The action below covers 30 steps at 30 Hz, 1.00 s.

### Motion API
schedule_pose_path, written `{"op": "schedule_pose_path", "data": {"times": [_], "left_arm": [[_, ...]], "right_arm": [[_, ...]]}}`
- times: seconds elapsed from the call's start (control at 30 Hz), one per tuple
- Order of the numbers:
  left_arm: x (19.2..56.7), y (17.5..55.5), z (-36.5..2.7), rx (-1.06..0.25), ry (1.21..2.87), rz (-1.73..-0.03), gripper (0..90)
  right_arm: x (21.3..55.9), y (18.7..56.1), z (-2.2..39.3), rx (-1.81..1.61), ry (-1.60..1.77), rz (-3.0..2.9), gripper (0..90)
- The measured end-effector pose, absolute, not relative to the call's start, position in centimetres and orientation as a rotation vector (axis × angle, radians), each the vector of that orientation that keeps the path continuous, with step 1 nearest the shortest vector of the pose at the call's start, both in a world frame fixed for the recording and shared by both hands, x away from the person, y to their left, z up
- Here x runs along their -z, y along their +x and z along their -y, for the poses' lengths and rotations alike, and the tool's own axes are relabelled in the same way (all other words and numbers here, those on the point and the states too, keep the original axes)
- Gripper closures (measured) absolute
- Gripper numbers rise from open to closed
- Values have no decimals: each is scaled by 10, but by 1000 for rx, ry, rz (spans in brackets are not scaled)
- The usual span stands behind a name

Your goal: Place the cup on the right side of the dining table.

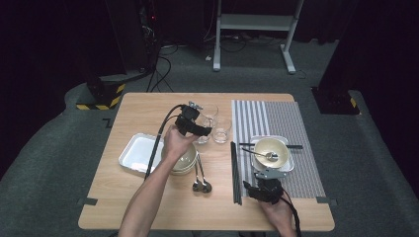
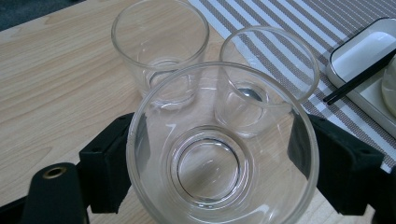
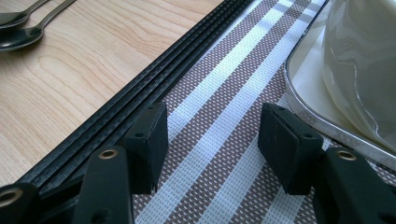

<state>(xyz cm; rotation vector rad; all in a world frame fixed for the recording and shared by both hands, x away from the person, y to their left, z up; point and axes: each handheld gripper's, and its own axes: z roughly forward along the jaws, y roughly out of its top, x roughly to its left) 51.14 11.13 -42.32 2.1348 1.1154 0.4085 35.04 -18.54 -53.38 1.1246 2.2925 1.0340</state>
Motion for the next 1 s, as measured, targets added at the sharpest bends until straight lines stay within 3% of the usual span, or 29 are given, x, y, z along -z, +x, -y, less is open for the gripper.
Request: {"op": "schedule_pose_path", "data": {"times": [1.0], "left_arm": [[394,490,-112,-347,2135,-1019,184]], "right_arm": [[533,351,186,-1062,1153,-2301,393]]}}
